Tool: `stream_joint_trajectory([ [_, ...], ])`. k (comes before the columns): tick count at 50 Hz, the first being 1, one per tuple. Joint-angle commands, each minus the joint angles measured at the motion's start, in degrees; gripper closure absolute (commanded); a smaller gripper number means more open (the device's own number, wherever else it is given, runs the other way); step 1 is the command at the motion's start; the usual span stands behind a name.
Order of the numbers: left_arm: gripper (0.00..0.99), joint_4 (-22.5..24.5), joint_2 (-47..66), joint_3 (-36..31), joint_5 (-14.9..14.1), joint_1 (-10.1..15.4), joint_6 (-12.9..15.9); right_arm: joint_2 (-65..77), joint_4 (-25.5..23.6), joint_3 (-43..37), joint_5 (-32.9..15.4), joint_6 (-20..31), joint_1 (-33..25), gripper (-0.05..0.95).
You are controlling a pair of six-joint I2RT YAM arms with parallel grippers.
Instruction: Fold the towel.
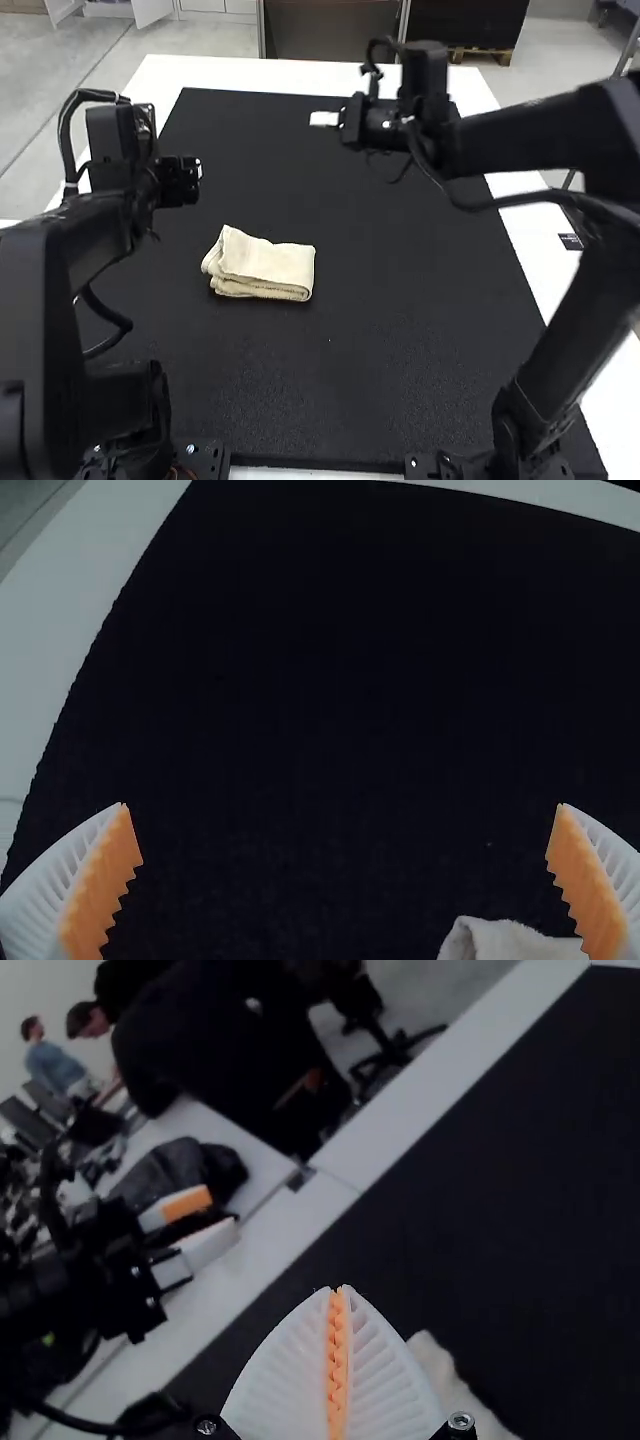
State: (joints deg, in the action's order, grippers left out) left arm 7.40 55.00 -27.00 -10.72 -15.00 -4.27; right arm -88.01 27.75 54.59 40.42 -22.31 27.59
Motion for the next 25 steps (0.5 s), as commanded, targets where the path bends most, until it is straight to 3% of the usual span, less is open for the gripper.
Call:
stream_joint_trajectory([
  [1, 0.039, 0.6, -1.8, -2.3, -0.7, 0.0, -0.9, 5.1, 1.4, -2.6, -1.6, -1.5, -1.8, 0.92],
  [17, 0.038, 4.9, -5.3, -1.2, 1.1, 0.0, -4.6, 17.7, 2.8, -13.5, -1.5, -2.1, -11.7, 0.92],
  [25, 0.038, 6.2, -7.6, -0.2, 1.6, 0.0, -4.9, 24.4, 2.8, -18.1, 1.8, -3.9, -16.6, 0.92],
])
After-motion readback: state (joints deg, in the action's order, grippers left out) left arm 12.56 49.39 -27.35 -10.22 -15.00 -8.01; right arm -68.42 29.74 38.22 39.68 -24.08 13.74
